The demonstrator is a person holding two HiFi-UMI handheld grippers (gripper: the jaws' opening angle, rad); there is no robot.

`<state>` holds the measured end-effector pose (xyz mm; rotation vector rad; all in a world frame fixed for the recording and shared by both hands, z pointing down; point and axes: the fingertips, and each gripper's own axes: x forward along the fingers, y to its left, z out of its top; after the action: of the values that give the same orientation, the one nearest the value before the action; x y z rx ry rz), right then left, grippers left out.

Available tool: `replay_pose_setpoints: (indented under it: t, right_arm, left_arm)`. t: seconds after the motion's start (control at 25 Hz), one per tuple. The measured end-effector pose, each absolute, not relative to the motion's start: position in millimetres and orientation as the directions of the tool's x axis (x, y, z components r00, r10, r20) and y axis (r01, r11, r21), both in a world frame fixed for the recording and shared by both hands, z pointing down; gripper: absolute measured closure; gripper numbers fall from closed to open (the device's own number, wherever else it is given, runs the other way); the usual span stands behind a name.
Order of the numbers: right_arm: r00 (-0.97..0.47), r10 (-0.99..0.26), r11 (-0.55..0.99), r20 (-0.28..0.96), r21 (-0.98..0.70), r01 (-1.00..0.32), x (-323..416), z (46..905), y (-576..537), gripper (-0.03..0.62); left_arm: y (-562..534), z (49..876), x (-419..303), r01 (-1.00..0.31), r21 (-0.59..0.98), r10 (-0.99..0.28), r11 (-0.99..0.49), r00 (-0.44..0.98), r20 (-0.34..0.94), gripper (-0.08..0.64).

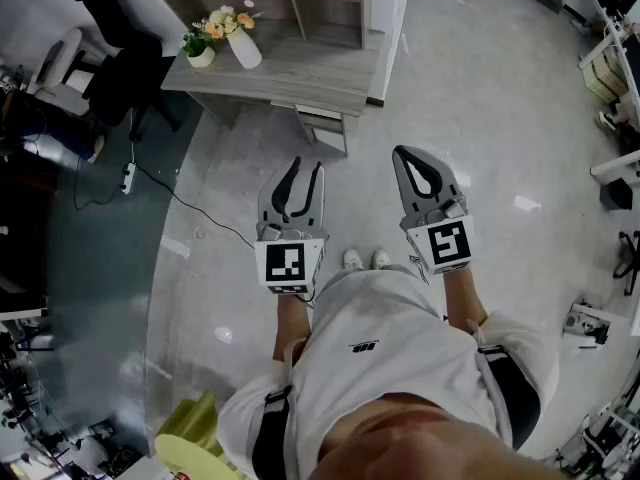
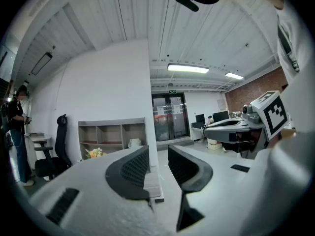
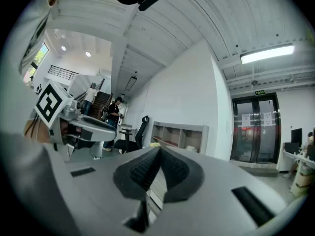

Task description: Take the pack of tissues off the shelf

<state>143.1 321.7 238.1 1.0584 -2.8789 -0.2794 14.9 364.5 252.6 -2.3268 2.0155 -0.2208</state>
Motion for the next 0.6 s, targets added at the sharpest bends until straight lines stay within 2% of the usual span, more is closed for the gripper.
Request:
replay_pose_setpoints:
  t: [0.6]
  right_arm:
    - [-0.716,-0.697,0.699,-0.038,0.183,-0.691,120,242,318,0.566]
  left_arm:
    - [358,259,-12,-0.978,-0.127,-0.985,-0.167,0.161,0.058,0.436]
